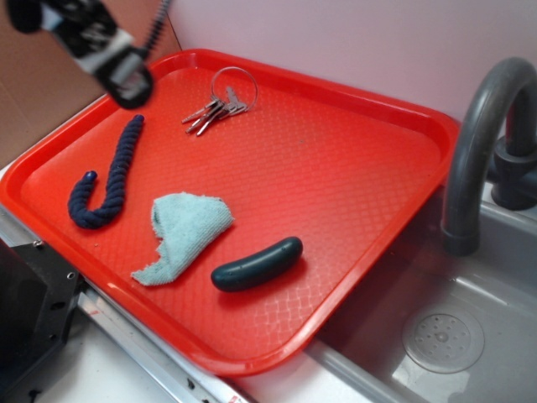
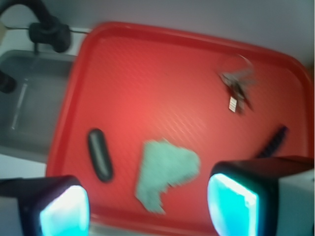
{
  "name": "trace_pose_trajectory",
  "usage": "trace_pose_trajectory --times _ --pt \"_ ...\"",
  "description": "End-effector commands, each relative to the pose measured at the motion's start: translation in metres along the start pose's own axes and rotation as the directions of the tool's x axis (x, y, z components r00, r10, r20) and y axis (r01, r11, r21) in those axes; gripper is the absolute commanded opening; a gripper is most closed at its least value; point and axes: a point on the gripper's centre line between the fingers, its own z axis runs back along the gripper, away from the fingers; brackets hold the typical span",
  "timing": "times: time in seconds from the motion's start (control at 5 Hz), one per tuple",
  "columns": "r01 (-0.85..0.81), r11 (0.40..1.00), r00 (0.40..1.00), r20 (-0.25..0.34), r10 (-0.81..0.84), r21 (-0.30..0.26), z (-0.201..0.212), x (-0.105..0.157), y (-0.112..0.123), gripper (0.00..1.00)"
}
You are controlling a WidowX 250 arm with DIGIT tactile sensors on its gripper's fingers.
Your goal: Grab the plastic pickle.
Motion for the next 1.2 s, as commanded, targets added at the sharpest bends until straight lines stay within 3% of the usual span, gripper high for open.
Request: trace_pose_trajectory --times 0.0,0.6,1.0 --pt "0.095 0.993 0.996 0.003 -0.094 -0.064 -0.036 0.004 -0.034 1.00" --pt "0.099 0.994 0.988 -0.114 -0.103 -0.044 -0.099 -0.003 -0.048 1.00" --pt "0.119 0.992 0.961 -0.244 -0.127 -0.046 -0.141 -0.022 -0.055 1.00"
